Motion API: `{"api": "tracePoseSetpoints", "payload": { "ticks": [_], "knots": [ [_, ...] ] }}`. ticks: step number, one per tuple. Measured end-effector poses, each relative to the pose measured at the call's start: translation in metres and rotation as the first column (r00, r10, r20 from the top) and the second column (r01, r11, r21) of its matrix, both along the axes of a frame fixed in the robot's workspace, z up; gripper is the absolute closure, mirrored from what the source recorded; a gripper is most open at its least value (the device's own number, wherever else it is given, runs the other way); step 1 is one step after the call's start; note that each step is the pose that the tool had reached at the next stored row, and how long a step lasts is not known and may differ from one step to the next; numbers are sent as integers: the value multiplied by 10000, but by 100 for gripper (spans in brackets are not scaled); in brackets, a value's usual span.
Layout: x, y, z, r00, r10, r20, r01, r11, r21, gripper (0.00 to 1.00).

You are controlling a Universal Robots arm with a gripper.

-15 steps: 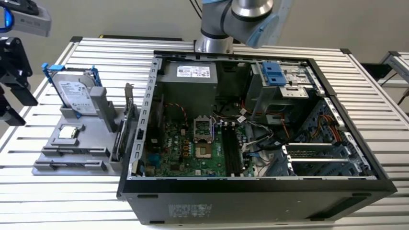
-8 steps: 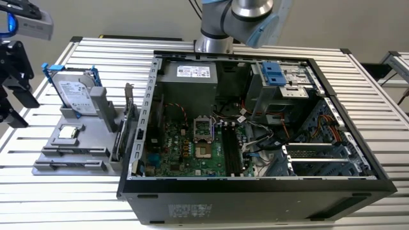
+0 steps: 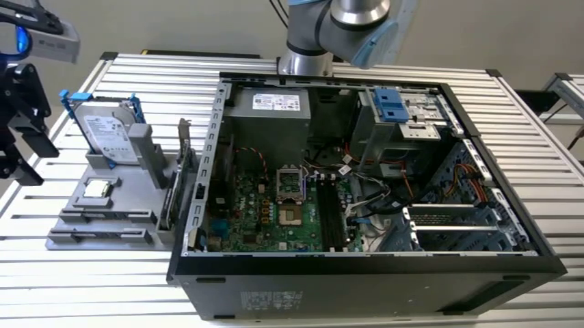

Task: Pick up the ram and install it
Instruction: 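Pick up the ram and move it above insertion slot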

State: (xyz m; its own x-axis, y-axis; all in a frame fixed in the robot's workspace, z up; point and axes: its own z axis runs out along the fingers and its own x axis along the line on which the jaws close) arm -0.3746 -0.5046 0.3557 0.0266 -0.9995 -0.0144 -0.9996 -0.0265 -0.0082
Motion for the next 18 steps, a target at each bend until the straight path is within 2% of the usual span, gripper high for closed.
{"api": "tracePoseSetpoints", "payload": {
  "ticks": [18],
  "knots": [
    [1, 0, -166, 10000, 0, -1, 0, 10000, -2, 0]
  ]
}}
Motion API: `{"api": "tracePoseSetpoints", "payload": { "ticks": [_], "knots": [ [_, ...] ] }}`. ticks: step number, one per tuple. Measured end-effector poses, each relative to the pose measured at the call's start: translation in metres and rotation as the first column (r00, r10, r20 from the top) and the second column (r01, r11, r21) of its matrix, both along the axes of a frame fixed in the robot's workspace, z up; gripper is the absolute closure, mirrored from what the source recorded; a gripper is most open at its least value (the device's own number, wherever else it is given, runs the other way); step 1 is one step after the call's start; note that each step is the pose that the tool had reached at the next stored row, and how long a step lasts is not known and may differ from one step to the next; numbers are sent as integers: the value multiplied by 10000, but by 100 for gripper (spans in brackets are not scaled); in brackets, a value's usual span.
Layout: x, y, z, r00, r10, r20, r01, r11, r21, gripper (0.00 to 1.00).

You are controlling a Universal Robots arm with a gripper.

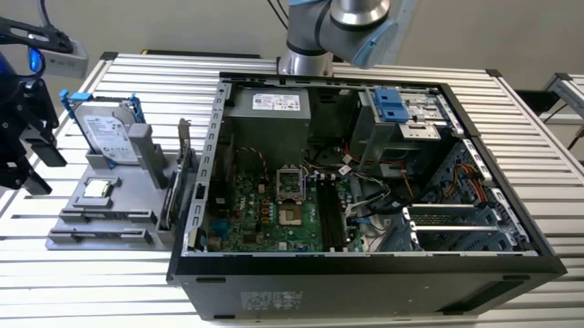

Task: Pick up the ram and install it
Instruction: 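Pick up the ram and move it above insertion slot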

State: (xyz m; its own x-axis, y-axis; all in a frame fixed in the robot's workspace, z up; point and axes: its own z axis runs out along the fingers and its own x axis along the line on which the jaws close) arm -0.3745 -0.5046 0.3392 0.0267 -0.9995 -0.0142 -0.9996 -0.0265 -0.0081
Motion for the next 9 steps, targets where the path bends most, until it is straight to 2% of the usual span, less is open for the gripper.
{"api": "tracePoseSetpoints", "payload": {
  "ticks": [9],
  "knots": [
    [0, 0, -60, 10000, 0, 0, 0, 10000, 0, 0]
  ]
}}
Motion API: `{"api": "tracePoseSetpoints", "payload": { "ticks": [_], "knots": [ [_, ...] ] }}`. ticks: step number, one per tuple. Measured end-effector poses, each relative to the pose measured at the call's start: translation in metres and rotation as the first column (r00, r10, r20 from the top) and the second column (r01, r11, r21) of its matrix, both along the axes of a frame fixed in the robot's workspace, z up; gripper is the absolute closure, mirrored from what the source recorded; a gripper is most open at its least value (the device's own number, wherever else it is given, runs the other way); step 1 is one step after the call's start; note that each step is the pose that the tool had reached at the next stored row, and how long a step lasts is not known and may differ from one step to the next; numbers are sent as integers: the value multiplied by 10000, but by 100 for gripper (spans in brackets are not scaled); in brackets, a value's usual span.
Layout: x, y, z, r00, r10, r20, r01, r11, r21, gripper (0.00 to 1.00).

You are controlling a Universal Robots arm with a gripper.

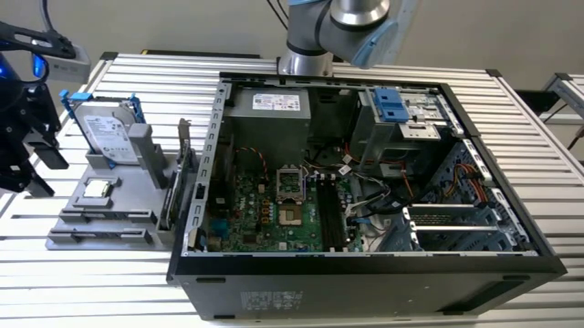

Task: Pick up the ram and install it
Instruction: 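Pick up the ram and move it above insertion slot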

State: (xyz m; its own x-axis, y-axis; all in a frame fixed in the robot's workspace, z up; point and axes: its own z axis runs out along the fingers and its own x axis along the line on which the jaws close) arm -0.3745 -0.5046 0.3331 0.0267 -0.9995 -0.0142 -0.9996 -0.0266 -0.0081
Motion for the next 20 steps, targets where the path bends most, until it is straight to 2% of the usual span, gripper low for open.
{"api": "tracePoseSetpoints", "payload": {
  "ticks": [20],
  "knots": [
    [0, 0, -120, 10000, 0, -13, 0, 10000, 1, 0]
  ]
}}
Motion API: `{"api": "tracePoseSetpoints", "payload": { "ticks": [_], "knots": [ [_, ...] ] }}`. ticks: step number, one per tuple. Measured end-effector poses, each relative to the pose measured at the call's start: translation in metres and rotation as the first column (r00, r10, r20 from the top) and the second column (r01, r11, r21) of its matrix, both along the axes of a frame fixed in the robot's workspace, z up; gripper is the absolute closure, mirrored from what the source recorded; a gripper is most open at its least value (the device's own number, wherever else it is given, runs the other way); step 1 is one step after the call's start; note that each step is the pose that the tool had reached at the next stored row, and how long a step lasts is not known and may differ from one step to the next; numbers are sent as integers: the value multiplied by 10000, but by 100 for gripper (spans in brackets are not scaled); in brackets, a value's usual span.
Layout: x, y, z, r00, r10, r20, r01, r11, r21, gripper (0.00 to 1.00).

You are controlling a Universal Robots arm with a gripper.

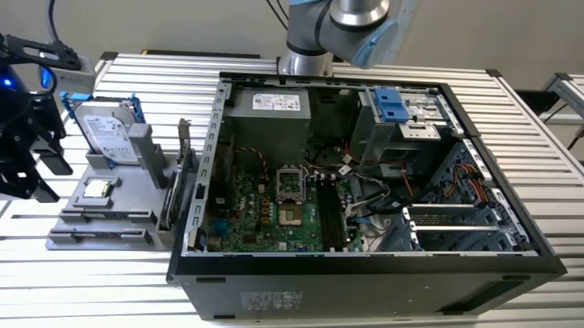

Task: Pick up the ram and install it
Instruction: 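Pick up the ram and move it above insertion slot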

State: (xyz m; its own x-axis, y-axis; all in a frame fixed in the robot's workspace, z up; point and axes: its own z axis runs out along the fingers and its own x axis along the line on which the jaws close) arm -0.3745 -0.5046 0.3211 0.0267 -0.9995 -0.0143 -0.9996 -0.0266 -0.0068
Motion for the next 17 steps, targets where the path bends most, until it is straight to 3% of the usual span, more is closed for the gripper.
{"api": "tracePoseSetpoints", "payload": {
  "ticks": [17],
  "knots": [
    [0, 0, -98, 10000, 0, -30, 0, 10000, -1, 0]
  ]
}}
